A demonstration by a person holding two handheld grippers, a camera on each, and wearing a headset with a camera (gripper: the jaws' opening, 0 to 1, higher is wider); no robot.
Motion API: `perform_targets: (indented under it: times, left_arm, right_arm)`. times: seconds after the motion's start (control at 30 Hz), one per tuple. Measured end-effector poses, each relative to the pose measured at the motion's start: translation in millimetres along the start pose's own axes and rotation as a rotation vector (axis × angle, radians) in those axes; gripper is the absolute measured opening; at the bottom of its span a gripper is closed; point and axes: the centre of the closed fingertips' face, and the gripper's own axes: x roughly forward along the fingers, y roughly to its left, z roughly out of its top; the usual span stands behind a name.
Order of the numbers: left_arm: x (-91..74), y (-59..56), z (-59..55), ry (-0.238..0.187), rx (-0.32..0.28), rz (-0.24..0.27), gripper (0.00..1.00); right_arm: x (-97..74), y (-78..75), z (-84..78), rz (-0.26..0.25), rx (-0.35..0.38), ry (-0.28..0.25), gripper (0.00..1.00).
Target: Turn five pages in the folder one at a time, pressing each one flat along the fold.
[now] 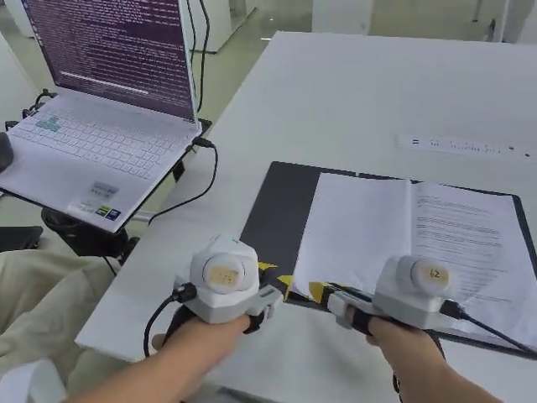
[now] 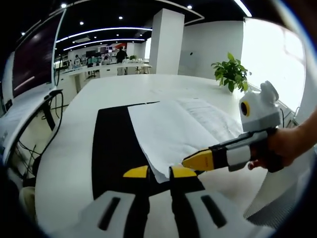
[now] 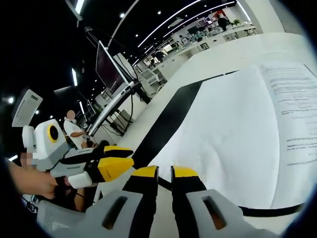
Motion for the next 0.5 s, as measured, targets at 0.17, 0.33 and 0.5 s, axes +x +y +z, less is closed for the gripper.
perform_targets:
  times: [0.17, 0.33, 0.5]
  left_arm:
    - [26.1, -16.5, -6.5, 0.036, 0.052, -0.033, 0.13]
    - [37.8, -12.7, -22.6, 0.083, 0.057, -0.006, 0.12]
    - [39.5, -7.3, -36.6, 0.113, 0.044, 0.023, 0.11]
  right_arm:
    - [-17.1, -32.8, 9.9, -0.053, 0.071, -0.028, 0.02]
    - [-28.7, -55.0, 18.6, -0.084, 0.113, -0.050, 0.00]
    - [-30.0, -68.3, 25.1, -0.088, 0.149, -0.058, 0.00]
